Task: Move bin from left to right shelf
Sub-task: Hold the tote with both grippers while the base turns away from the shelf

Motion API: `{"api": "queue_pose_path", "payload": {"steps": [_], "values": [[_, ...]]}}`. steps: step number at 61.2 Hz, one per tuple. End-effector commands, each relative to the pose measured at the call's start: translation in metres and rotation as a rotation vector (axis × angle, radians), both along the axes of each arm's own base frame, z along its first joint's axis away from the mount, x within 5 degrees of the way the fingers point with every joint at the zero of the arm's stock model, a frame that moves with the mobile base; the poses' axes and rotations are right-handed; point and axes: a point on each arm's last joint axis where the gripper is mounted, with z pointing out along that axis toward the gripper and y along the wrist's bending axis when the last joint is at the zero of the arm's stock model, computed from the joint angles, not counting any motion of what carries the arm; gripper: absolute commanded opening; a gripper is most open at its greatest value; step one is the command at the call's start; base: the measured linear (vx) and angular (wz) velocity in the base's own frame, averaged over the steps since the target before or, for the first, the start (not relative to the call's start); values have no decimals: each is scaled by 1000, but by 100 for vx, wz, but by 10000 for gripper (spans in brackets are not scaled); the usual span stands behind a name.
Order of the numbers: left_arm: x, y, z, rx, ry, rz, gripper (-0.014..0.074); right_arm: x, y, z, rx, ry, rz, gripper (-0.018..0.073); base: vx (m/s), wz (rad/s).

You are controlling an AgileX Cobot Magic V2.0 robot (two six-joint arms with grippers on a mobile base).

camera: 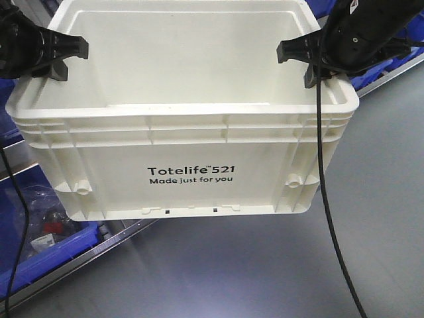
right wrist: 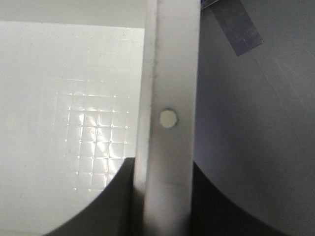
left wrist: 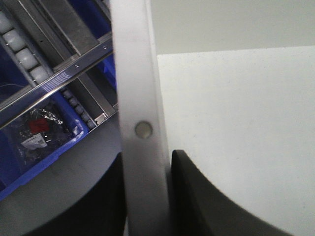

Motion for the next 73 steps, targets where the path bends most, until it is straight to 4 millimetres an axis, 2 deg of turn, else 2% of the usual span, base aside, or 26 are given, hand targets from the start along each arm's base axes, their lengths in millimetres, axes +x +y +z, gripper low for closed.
{"api": "queue_pose_path", "payload": {"steps": [1, 50, 73], "values": [[-7, 4, 32, 8, -179, -18, 97, -4, -14, 38, -23, -204, -15, 10, -3, -31], [-7, 4, 32, 8, -179, -18, 97, -4, -14, 38, -23, -204, -15, 10, -1, -26], [-7, 4, 32, 8, -179, -18, 99, -4, -14, 38, -23, -204, -15, 10, 4, -43]]}}
